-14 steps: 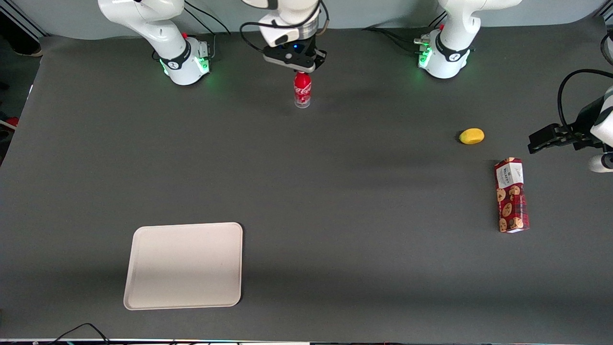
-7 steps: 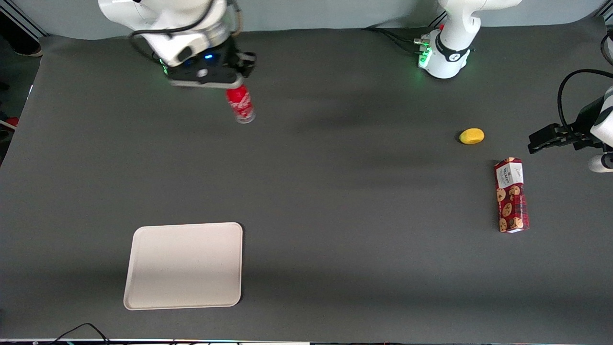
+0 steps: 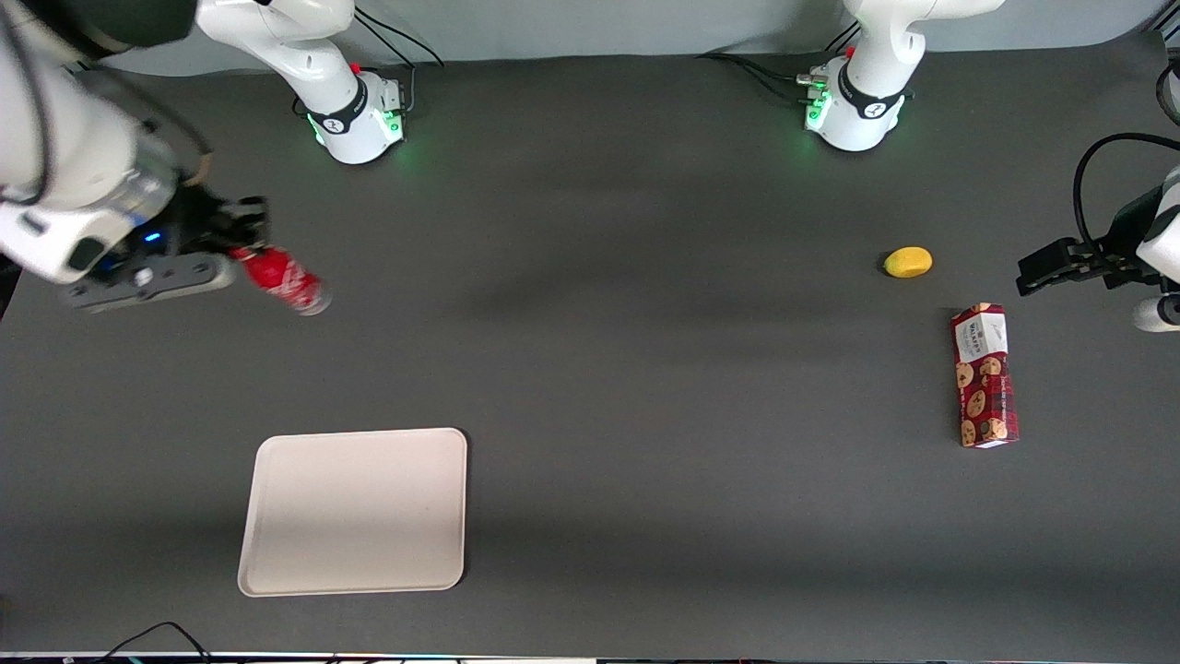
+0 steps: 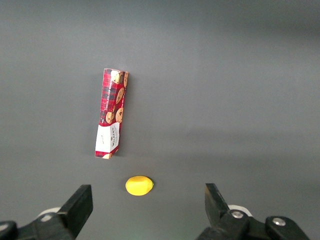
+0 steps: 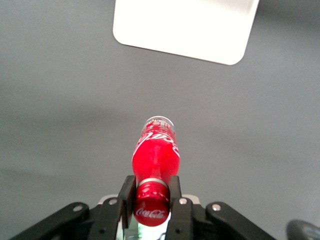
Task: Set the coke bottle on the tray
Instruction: 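Carry the held bottle with the right gripper over the white tray, then lower the bottle upright onto the tray corner and open the right gripper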
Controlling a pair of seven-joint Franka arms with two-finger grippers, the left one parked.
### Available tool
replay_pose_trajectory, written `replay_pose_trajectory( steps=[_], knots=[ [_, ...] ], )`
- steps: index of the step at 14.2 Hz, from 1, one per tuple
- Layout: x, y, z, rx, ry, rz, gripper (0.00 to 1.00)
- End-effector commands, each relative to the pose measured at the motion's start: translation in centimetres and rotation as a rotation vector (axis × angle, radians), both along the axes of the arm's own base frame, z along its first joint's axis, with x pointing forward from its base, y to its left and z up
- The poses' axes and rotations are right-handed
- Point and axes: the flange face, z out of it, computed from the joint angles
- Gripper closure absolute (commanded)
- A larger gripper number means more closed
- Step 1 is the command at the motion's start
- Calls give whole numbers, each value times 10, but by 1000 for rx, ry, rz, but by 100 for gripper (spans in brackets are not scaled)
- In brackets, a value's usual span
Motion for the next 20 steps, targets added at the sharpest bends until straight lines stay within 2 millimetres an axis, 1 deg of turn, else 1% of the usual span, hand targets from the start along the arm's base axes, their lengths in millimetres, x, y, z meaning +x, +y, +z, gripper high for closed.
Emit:
replay_pose_trajectory(
  steps=[1, 2, 4, 6, 7, 8, 10, 11, 12, 13, 14, 15, 16, 18, 19, 20],
  knots=[
    [36, -45, -19, -7, -43, 129, 100],
    [53, -63, -40, -7, -44, 155, 100],
    [92, -93, -93, -13, -57, 212, 100],
    [121, -114, -140, -25, -84, 251, 100],
    [135, -126, -166, -24, -99, 273, 100],
    [147, -133, -196, -3, -109, 305, 99],
    [160, -146, -241, 25, -116, 285, 99],
    [162, -149, -249, 35, -120, 276, 99],
    [164, -146, -256, 48, -123, 271, 99],
    [165, -147, -260, 48, -128, 271, 98],
    [167, -148, -266, 58, -133, 268, 94],
    [168, -153, -272, 61, -139, 261, 93],
    [169, -153, -278, 62, -139, 261, 90],
    [170, -153, -283, 62, -134, 259, 64],
    [170, -153, -285, 62, -133, 257, 58],
    [170, -153, -286, 61, -135, 247, 31]
  ],
)
